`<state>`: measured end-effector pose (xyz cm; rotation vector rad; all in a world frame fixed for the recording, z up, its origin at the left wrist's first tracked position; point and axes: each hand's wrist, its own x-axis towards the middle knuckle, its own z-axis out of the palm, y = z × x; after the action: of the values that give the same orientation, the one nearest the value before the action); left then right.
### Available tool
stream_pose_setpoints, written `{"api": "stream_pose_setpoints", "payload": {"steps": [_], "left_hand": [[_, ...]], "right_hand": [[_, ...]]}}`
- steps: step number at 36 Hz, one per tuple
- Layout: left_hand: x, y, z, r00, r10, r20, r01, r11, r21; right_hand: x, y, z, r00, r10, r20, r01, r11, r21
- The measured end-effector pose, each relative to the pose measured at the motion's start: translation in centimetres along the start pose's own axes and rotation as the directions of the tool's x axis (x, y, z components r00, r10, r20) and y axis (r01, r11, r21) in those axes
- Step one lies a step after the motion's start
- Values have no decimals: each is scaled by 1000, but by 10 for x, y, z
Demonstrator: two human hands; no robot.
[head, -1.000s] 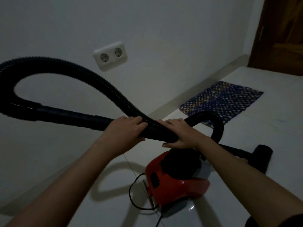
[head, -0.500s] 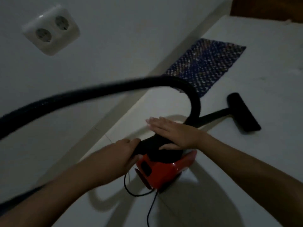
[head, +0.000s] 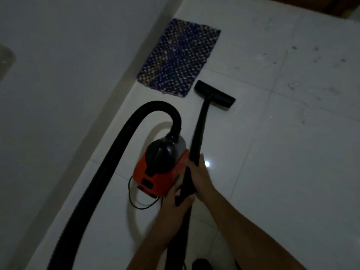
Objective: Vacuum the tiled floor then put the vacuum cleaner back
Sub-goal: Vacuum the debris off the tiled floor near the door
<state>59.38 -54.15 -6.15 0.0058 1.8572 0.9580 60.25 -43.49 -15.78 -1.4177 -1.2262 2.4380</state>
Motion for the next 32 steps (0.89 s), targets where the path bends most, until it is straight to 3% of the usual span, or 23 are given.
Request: {"api": "stream_pose_setpoints", "payload": {"steps": [11,20,24,28,32], "left_hand": [[-5,23,15,988,-22,152,39,994,-105],[25,67,22,979,-78,187,107,983,-151],[39,89,22,974,-52,219,95,977,-189],[55,109,21,974,-13,227,72,965,-254],[68,128,15,964,-6,265,78,962,-263]], "right_hand": [[1,-31,-12,994,33,-103,-33,999,6],[35,-78,-17,975,64,-212,-74,996,-41],[47,-99,-22,971,87,-224,-63,992,112],[58,-115,-23,983,116,-142,-70,954,292],[68,-129,-21,989,75,-126,-37,958,286]]}}
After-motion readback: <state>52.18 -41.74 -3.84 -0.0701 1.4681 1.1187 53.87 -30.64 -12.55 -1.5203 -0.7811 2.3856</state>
